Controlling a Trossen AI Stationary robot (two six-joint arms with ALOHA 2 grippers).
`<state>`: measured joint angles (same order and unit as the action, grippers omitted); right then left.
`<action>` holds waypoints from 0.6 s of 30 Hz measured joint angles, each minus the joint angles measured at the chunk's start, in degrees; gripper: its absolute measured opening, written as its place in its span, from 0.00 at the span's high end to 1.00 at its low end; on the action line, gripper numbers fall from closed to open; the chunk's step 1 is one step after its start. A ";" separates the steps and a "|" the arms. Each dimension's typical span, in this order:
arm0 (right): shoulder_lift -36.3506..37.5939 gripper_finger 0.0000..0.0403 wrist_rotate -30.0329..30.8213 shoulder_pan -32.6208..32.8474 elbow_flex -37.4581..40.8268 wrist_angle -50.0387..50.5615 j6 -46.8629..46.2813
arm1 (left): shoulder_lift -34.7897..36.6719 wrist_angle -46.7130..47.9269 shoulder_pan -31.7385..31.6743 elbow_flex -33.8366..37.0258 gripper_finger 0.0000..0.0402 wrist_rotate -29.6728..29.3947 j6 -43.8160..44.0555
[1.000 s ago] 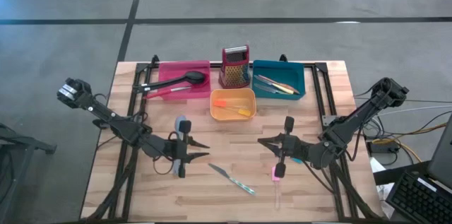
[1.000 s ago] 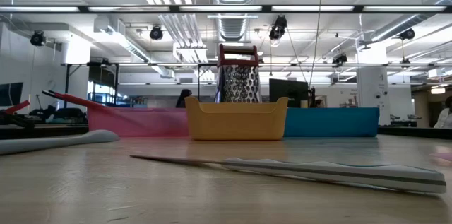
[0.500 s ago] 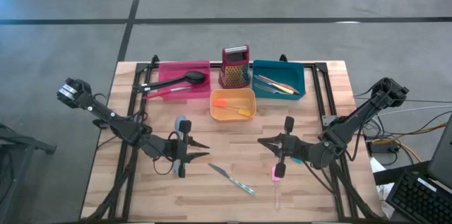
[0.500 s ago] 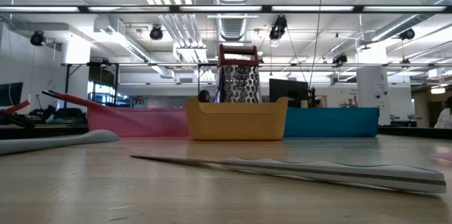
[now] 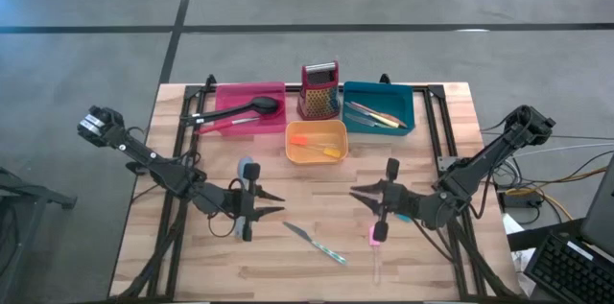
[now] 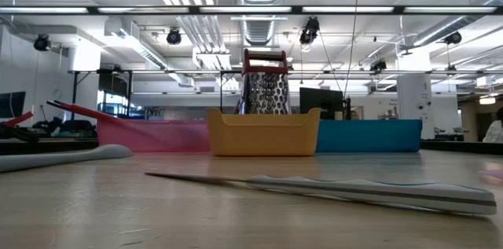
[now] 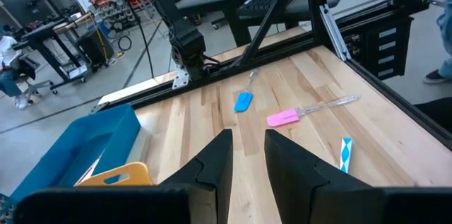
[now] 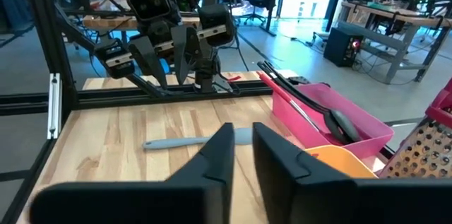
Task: Pick & Place Kitchen Items
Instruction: Put the light blue serving spoon into the red bin
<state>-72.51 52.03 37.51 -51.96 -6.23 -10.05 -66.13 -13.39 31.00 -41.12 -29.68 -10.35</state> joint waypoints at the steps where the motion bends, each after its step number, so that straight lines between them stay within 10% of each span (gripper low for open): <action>1: 0.00 0.85 0.00 -0.02 0.00 -0.01 0.07 | 0.00 0.02 0.00 0.00 0.78 0.00 -0.02; 11: 0.00 0.51 0.01 -0.02 0.01 0.02 1.44 | 0.00 0.02 0.00 0.00 0.78 0.00 0.00; 18: 0.00 0.46 0.02 -0.02 0.00 0.00 0.27 | 0.00 0.01 -0.02 0.02 0.78 0.00 1.11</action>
<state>-72.51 52.05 37.50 -51.96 -6.23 -9.78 -66.13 -13.38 30.98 -41.10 -29.67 -9.24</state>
